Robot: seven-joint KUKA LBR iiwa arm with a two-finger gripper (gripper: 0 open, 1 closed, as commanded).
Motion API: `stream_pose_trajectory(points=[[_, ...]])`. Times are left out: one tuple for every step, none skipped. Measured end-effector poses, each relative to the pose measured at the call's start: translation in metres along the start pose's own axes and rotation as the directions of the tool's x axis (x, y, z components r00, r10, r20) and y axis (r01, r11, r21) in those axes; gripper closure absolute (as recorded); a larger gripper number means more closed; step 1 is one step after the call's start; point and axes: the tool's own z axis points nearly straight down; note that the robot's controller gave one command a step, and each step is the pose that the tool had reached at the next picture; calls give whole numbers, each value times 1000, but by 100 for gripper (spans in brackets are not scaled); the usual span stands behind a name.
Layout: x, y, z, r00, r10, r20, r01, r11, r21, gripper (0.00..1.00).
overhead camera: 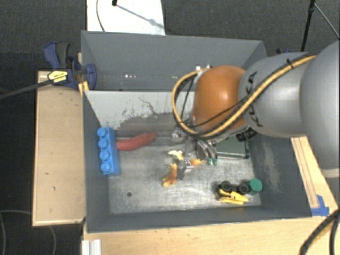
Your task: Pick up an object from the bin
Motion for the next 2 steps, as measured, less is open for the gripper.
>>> stream_pose_trajectory(points=[[6, -28, 30, 973, -232, -7, 232, 973, 0, 0], [21, -33, 43, 811, -585, 6, 585, 811, 2, 100]])
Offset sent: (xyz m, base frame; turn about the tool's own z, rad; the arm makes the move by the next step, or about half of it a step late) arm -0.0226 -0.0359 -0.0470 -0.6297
